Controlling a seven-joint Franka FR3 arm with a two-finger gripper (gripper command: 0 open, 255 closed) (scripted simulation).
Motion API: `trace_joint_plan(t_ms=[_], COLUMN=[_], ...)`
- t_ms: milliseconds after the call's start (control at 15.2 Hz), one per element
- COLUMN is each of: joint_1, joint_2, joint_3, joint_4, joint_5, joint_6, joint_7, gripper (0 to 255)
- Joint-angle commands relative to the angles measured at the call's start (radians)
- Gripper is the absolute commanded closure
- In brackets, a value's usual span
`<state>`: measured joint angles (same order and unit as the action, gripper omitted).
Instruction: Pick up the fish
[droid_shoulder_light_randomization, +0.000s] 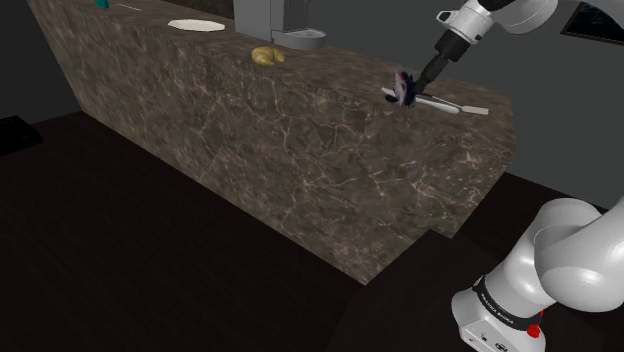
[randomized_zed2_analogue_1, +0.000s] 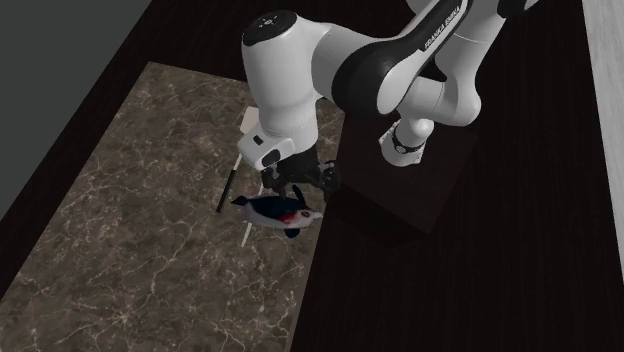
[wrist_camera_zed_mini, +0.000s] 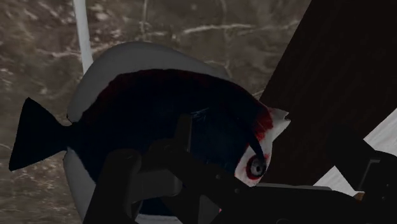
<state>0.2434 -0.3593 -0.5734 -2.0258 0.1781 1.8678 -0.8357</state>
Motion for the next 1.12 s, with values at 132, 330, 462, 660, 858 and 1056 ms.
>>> trace_joint_plan(t_ms=[132, 330, 462, 660, 858, 1056], joint_1=[0.000, 0.013, 0.020, 0.027, 0.029, 0.033], joint_2=[0.014, 0.021, 0.021, 0.024, 0.029, 0.038], joint_3=[0.000, -0.002, -0.004, -0.007, -0.006, -0.007], joint_4=[-0.027, -0.017, 0.011, 0.053, 0.098, 0.145], joint_5=[-0.006, -0.004, -0.006, -0.007, -0.005, -0.002], joint_6=[-0.028, -0.029, -0.054, -0.092, -0.130, -0.169], joint_7=[-0.006, 0.004, 0.013, 0.024, 0.033, 0.041], gripper=[255, 255, 255, 255, 255, 255])
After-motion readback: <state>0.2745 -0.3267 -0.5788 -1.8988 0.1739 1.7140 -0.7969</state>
